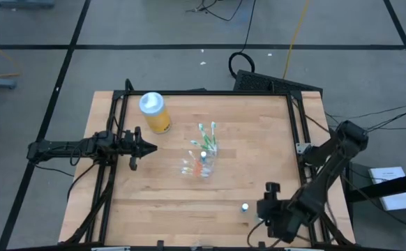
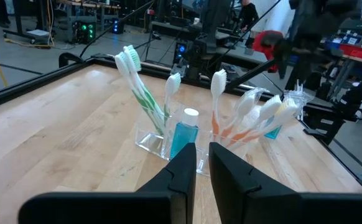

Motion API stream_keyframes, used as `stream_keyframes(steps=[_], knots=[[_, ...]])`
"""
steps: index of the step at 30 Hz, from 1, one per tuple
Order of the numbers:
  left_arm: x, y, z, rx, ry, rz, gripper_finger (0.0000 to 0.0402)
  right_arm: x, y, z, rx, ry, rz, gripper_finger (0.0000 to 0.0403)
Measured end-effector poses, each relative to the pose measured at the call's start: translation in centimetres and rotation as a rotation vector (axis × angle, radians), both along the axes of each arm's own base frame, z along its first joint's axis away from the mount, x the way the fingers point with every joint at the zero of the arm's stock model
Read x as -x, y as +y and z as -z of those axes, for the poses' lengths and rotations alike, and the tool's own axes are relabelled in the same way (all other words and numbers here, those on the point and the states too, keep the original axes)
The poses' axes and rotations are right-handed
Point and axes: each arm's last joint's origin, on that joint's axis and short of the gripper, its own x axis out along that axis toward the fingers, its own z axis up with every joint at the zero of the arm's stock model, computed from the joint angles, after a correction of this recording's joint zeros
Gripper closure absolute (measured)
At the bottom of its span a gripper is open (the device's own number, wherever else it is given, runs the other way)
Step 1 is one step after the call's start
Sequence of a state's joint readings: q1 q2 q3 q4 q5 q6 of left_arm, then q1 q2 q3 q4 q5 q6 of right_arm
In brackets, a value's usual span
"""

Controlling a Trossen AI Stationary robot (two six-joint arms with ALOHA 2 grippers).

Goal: Pick & Place toothbrushing station
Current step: Put the blue mouthwash bottle into the transparent organizer

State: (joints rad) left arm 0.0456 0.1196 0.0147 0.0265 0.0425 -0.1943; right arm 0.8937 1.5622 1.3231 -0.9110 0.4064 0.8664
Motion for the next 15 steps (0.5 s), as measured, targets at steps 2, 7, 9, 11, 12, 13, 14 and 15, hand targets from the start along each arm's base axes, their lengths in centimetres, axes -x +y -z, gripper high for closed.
stream_keyframes(steps=[2,7,9,11,12,13,14,15], knots=[[0.0,0.0,0.0,0.0,0.001,0.0,0.0353,0.0,0.4,1.1,-0.055,0.117,0.043,0.019],[0.0,0.0,0.0,0.0,0.0,0.0,0.0353,-0.3,1.3,3.3,-0.096,0.284,0.071,0.019],[0.0,0.0,0.0,0.0,0.0,0.001,0.0353,-0.6,1.3,3.8,-0.102,0.313,0.075,0.019],[0.0,0.0,0.0,0.0,0.0,0.0,0.0353,-0.7,1.3,3.8,-0.102,0.314,0.08,0.019],[0.0,0.0,0.0,0.0,0.0,0.001,0.0353,-0.7,1.2,3.8,-0.102,0.31,0.082,0.019],[0.0,0.0,0.0,0.0,0.0,0.0,0.0353,-0.8,1.2,3.7,-0.105,0.308,0.088,0.019],[0.0,0.0,0.0,0.0,0.0,0.0,0.0353,-0.8,1.1,3.7,-0.108,0.307,0.097,0.019],[0.0,0.0,0.0,0.0,0.0,0.001,0.0353,-0.8,1.1,3.7,-0.112,0.307,0.108,0.019]])
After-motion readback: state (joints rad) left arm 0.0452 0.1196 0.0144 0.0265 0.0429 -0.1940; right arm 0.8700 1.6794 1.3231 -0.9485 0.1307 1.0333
